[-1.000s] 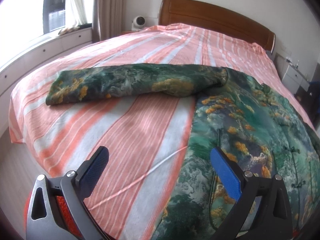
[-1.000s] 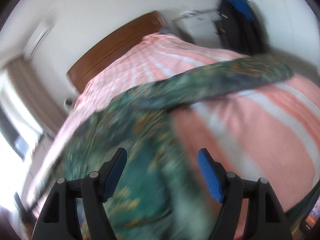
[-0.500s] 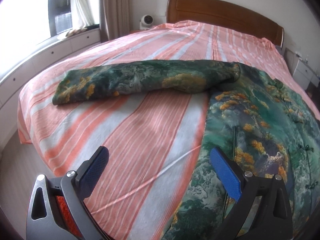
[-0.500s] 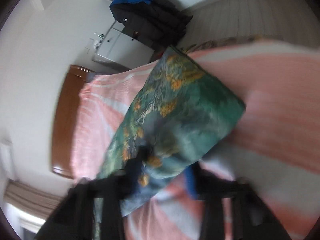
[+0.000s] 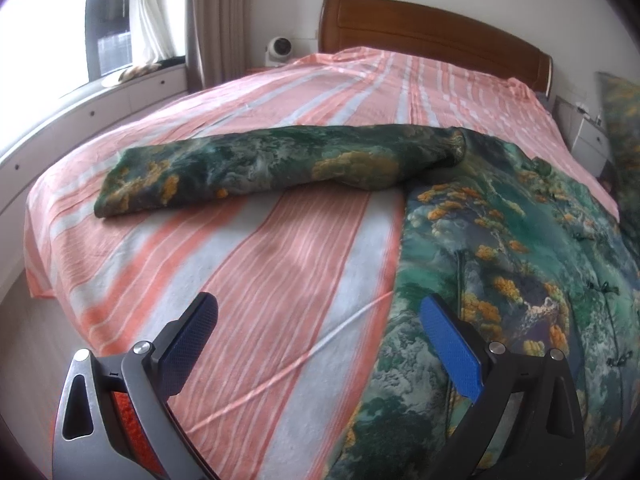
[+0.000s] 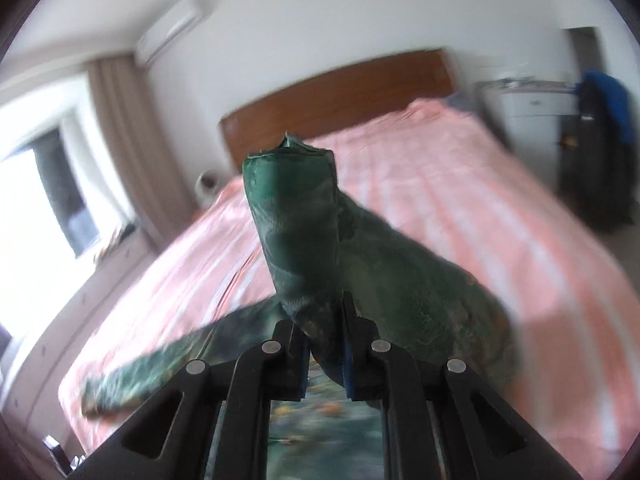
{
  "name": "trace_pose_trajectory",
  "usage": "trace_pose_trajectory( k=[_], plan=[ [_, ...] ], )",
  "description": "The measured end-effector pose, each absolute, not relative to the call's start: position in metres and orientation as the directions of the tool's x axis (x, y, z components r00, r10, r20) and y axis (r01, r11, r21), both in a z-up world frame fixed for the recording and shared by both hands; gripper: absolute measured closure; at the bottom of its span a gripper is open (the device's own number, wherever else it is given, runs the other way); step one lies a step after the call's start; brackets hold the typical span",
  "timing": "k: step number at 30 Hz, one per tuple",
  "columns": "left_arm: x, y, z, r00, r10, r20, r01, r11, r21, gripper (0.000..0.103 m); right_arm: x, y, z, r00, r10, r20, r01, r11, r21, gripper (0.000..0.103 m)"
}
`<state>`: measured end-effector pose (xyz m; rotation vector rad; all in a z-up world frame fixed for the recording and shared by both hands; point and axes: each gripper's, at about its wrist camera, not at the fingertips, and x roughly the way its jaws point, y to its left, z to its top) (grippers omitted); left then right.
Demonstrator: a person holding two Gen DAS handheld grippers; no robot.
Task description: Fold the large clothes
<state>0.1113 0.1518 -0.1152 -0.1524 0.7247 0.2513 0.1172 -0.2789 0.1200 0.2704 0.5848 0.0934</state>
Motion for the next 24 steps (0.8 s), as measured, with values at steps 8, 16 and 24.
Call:
trace_pose_trajectory(
  k=[8,16,24],
  plan=[
    [0.112,0.171,-0.118,0.701,0.143,-0.699,-0.311,0.943,-0.119,0.002,0.161,-0.191,-0.022,0.555,0.376,-0.742,-0.022,0.898,0.439,0.034],
    [0.120,0.160,-0.126,0.679,0.136,-0.721,-0.291,0.952,-0.095,0.002,0.124,-0.250,0.014,0.634,0.102,-0.767,-0.014,0.993,0.120,0.025],
    [0.120,0.153,-0.132,0.660,0.147,-0.736,-0.272,0.961,-0.052,0.001,0.104,-0.287,-0.051,0.499,0.029,-0.866,0.130,0.986,0.108,0.025]
  ],
)
